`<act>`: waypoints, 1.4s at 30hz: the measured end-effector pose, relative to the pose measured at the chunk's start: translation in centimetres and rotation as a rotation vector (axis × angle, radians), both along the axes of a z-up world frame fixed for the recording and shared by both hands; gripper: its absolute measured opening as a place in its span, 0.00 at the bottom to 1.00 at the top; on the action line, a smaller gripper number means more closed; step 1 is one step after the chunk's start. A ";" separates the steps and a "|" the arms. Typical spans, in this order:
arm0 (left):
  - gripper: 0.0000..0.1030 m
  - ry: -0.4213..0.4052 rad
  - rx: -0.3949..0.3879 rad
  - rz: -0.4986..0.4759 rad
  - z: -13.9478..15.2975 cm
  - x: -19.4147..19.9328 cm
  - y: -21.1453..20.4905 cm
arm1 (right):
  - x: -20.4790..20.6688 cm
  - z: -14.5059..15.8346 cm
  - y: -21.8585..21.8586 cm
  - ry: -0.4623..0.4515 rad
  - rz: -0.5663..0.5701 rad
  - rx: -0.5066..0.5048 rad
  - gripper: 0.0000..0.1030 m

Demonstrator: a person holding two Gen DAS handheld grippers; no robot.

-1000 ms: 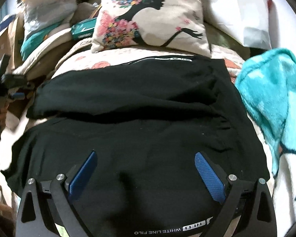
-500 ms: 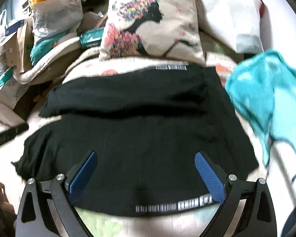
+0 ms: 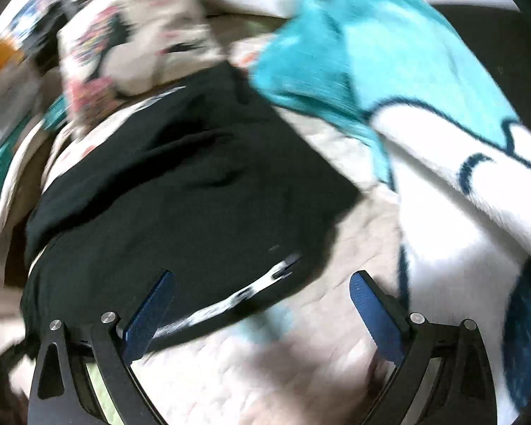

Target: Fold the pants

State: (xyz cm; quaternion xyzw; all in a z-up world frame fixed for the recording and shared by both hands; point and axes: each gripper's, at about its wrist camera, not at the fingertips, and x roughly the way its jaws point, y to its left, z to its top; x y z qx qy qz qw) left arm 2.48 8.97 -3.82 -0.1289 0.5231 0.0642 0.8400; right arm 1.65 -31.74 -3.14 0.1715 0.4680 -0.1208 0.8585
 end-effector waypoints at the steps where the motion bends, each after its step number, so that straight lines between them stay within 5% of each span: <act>1: 0.18 0.001 -0.009 0.004 -0.1 0.0 0.1 | 0.6 -0.5 -0.5 0.006 -0.020 0.017 0.98; 3: 0.17 0.004 -0.017 0.005 0.0 0.2 0.3 | 1.4 -0.7 -0.8 -0.026 -0.025 0.037 0.92; 5: 0.14 0.004 -0.008 0.000 0.0 0.1 0.4 | 2.2 -0.6 -0.3 -0.037 0.038 0.047 0.52; 6: 0.11 0.005 0.000 -0.004 0.1 0.1 0.3 | 2.4 -0.6 -0.3 -0.030 0.049 0.050 0.44; 7: 0.09 0.006 0.009 -0.007 0.2 0.1 0.2 | 2.1 -0.7 -0.7 -0.034 0.049 0.074 0.22; 8: 0.07 0.005 0.012 -0.007 0.3 -0.1 0.3 | 1.9 -0.7 -1.3 -0.036 0.042 0.115 0.21; 11: 0.05 0.001 0.006 -0.001 0.7 -0.7 0.7 | 0.3 -0.1 -3.0 -0.050 -0.017 0.197 0.20; 18: 0.05 0.017 -0.038 -0.007 1.0 -2.9 0.8 | -3.2 1.8 -2.5 -0.028 -0.032 0.082 0.20; 22: 0.11 0.037 -0.015 -0.009 0.8 -4.0 0.4 | -4.0 1.1 -3.0 0.005 -0.078 0.070 0.32; 24: 0.23 0.043 -0.015 0.004 0.9 -4.4 0.7 | -4.4 1.1 -3.5 0.006 -0.105 0.085 0.34; 28: 0.31 -0.009 -0.089 0.055 1.7 -5.3 1.9 | -5.7 2.3 -3.0 -0.052 -0.105 0.077 0.50; 33: 0.39 -0.051 -0.042 0.102 2.6 -5.3 2.1 | -5.8 4.1 0.3 -0.129 0.002 0.003 0.60; 42: 0.47 -0.135 0.090 0.037 4.5 -5.1 -0.2 | -5.2 4.7 7.6 -0.194 0.284 -0.155 0.69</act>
